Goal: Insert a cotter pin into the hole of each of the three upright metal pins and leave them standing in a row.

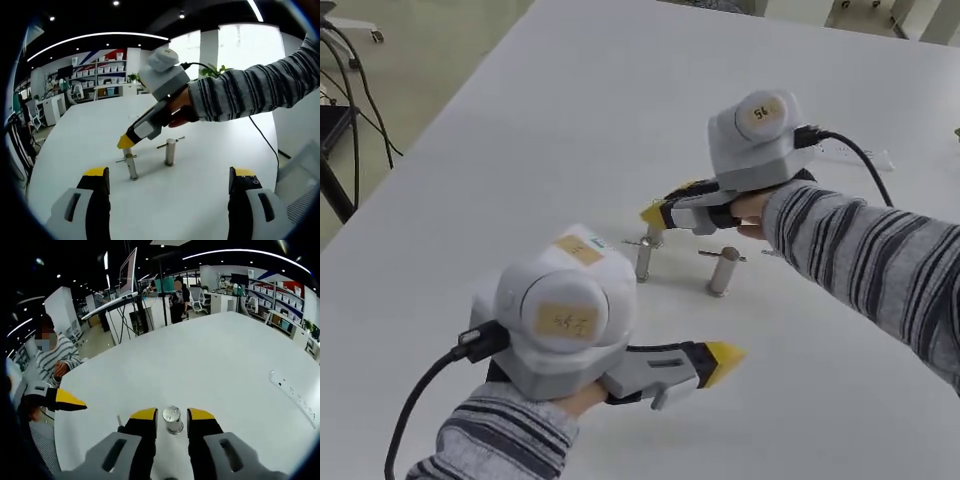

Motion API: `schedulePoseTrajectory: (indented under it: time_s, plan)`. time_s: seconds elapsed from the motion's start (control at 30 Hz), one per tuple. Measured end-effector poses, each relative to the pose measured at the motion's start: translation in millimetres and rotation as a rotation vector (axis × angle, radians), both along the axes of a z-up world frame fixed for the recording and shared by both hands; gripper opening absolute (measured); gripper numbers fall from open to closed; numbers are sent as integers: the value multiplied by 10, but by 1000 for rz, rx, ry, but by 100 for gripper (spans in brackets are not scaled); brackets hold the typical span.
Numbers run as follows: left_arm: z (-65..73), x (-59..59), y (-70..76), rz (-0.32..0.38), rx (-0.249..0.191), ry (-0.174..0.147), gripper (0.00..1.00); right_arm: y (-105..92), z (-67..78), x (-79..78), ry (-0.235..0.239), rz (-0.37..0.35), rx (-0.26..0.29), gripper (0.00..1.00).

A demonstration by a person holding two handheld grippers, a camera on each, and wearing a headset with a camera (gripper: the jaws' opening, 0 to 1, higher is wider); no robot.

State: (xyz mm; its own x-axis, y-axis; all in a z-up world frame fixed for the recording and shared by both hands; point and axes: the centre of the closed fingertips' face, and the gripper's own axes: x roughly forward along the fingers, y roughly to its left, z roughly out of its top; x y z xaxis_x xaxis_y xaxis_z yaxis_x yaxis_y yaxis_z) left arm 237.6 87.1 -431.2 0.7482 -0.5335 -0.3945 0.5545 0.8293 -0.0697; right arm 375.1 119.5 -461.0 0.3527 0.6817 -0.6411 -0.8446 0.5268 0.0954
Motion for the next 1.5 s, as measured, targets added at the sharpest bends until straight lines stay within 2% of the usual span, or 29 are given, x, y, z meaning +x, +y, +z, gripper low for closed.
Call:
schedulePoseTrajectory:
  time_s: [0.17,0.3,0.4,0.63,0.8,0.93,1.03,1.1,1.33,1.5]
  plan:
    - [-31,0,19,2,7,12,99,13,-37,-20,32,-21,6,11]
    - [-38,-2,26,4,11,14,99,5,-24,-32,4,-3,-11,10]
    - [-51,-9,27,2,17,18,99,-29,-3,-36,7,-13,-20,9]
    - [-58,-19,16,-4,20,23,99,-194,92,-51,-23,-32,-35,8]
    - [-60,-18,8,-7,21,23,99,-414,127,-53,-27,-77,-47,8]
    - [-63,-21,-3,-13,27,19,99,-672,133,-86,-5,-125,-56,8]
    - [-48,-29,-23,-22,30,10,99,-856,133,-94,-10,-146,-73,8]
    - [-53,-39,-30,-28,39,11,99,-973,141,-134,-12,-164,-82,8]
    - [-9,-64,-57,-40,29,1,99,-1387,106,-250,-8,-223,-110,8]
    - [5,-80,-80,-48,20,-2,99,-1564,111,-411,-1,-257,-120,8]
